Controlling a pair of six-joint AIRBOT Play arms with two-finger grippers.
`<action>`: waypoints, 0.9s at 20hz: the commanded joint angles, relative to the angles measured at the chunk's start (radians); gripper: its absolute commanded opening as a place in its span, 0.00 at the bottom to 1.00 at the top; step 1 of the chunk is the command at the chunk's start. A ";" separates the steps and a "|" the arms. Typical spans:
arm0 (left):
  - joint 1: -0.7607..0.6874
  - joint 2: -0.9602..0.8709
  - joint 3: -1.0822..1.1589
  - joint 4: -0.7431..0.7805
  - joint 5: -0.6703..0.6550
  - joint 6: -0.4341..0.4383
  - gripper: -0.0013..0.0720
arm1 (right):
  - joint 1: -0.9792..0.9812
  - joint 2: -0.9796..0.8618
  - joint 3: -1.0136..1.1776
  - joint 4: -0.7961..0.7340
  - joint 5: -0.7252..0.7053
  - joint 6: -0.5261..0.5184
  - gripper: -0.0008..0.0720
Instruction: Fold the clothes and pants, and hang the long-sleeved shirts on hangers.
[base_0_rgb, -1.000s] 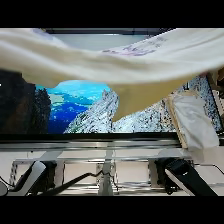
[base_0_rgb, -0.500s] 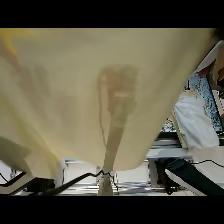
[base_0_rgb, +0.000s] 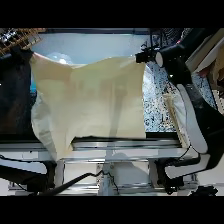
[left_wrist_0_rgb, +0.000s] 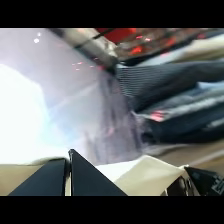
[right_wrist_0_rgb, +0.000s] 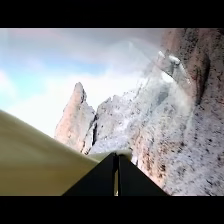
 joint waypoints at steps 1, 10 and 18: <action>-0.030 -0.163 -0.011 -0.126 0.082 0.098 0.02 | -0.058 -0.142 -0.013 0.047 -0.254 0.058 0.02; 0.019 -0.188 -0.011 0.054 -0.044 -0.053 0.02 | -0.067 -0.145 -0.008 0.102 0.127 0.011 0.02; 0.110 -0.188 -0.011 0.409 -0.204 -0.259 0.02 | -0.090 -0.160 -0.013 0.328 0.397 -0.114 0.02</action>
